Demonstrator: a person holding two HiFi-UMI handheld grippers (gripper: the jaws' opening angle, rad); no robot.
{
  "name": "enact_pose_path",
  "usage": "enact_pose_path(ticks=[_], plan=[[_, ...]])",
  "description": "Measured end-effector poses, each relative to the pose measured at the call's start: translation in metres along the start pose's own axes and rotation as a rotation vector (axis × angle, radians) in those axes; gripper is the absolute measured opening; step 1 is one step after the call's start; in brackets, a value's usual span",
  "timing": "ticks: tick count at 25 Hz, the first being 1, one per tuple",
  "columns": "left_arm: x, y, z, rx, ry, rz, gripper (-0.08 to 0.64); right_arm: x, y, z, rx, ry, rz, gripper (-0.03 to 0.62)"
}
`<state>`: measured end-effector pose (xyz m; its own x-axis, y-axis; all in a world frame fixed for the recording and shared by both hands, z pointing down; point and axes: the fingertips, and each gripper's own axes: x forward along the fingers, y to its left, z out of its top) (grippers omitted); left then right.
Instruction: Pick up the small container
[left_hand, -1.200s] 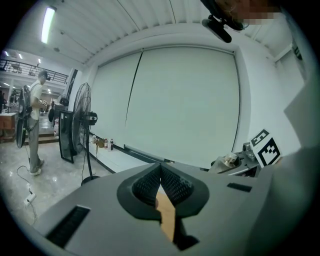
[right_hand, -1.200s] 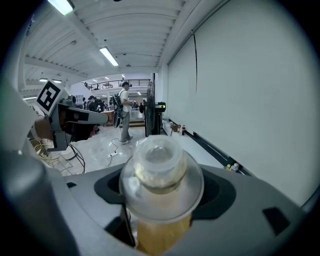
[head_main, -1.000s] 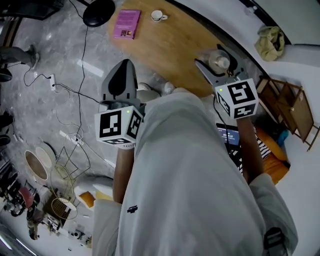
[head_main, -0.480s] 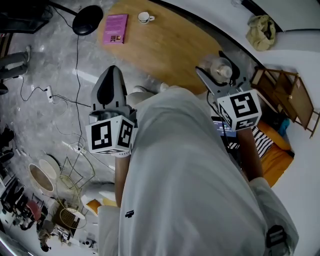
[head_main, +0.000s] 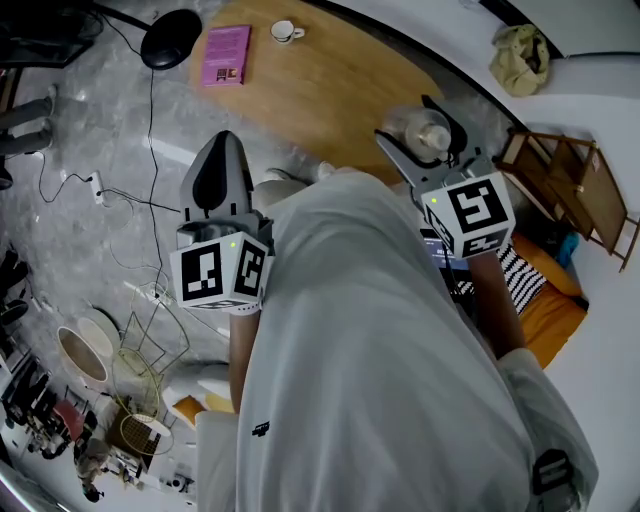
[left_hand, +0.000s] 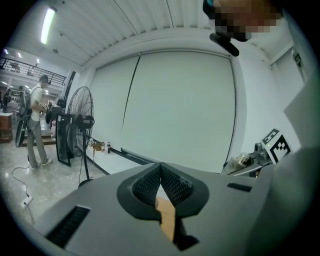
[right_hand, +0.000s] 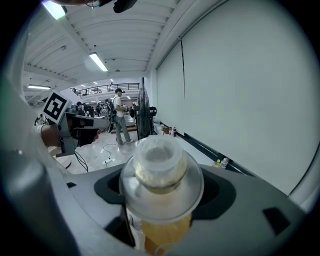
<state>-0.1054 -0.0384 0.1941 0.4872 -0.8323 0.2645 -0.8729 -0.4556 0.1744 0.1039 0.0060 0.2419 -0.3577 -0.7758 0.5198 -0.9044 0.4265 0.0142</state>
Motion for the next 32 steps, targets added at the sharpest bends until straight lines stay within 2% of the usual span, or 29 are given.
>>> enact_pose_path(ticks=[32], plan=[[-0.034, -0.005, -0.017, -0.015, 0.003, 0.027, 0.02, -0.003, 0.028, 0.002, -0.054, 0.003, 0.064, 0.341]])
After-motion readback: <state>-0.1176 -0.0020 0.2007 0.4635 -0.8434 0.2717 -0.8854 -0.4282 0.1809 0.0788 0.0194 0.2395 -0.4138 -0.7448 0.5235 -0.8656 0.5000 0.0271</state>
